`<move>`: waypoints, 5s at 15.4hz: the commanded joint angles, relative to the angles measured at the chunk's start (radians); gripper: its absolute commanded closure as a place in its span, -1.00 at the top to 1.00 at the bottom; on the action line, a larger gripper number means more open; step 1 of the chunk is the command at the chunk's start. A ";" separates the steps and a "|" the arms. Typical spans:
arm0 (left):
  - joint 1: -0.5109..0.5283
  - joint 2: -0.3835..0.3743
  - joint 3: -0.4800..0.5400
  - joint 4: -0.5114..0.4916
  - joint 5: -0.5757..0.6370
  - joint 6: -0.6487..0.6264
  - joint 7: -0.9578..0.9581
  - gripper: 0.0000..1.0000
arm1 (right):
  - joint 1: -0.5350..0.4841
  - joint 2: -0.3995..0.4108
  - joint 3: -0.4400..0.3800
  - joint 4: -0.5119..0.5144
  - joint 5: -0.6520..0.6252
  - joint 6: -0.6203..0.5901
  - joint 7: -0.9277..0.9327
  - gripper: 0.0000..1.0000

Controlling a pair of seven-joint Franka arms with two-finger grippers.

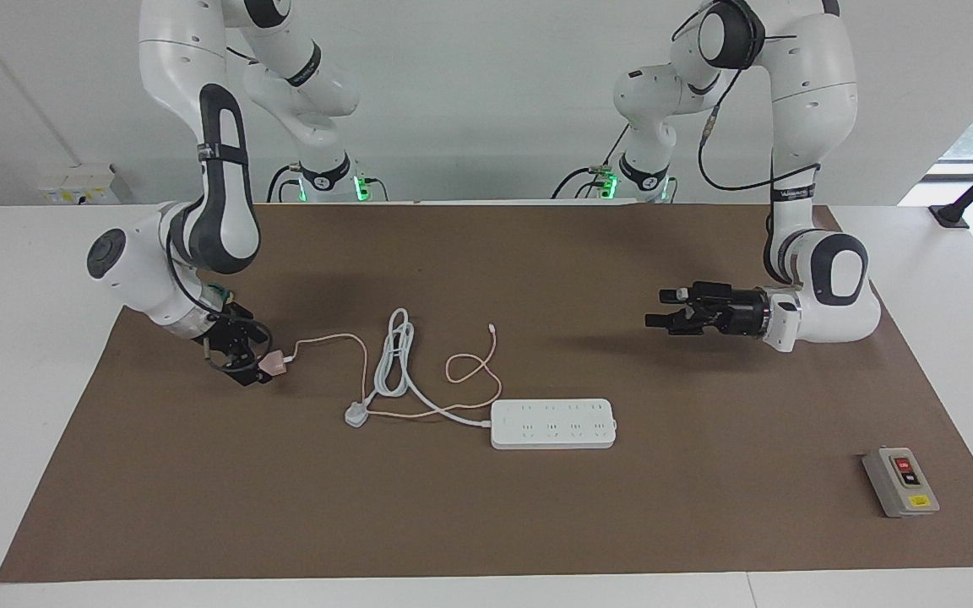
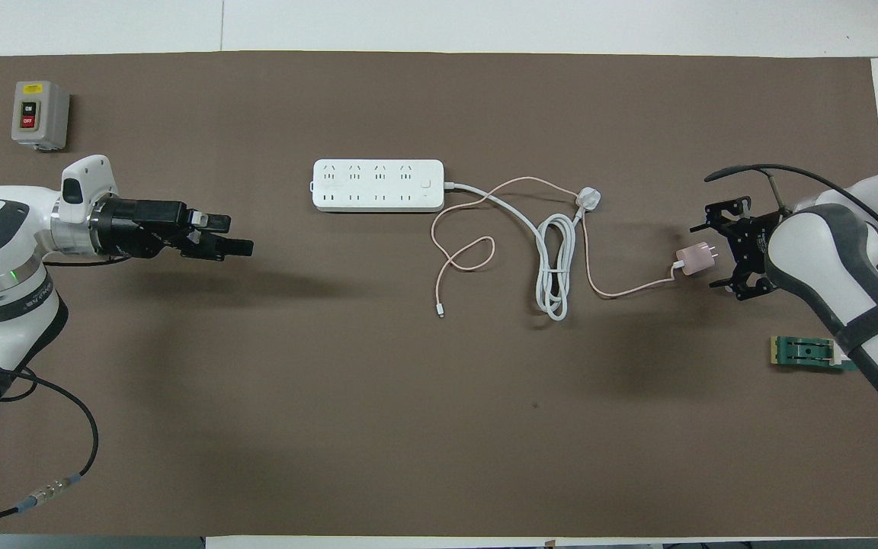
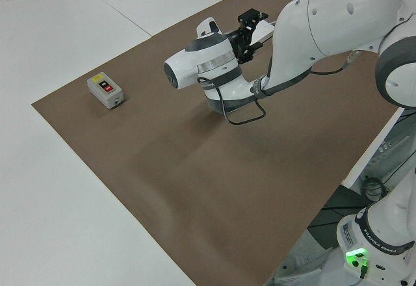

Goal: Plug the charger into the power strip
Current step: 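Close the right gripper on the pink plug, then carry the pink plug with the right gripper toward the left gripper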

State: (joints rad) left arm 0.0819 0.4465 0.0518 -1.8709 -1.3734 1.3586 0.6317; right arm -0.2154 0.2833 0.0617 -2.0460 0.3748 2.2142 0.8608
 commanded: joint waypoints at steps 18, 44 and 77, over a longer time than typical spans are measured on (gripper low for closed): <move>-0.024 0.012 0.008 0.002 -0.016 -0.026 -0.070 1.00 | -0.041 0.017 0.006 -0.023 0.096 0.007 -0.132 1.00; -0.045 0.012 0.010 0.001 -0.009 0.056 -0.104 1.00 | -0.048 0.043 0.004 0.016 0.093 -0.039 -0.144 -0.20; -0.090 -0.025 0.002 -0.080 -0.142 0.095 0.252 1.00 | 0.580 0.275 -0.017 0.763 -0.013 -0.171 0.946 -1.00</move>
State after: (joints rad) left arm 0.0154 0.4548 0.0432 -1.8971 -1.4750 1.4382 0.8520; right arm 0.3218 0.4342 0.0602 -1.4419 0.3899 2.0492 1.7036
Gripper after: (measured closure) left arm 0.000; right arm 0.529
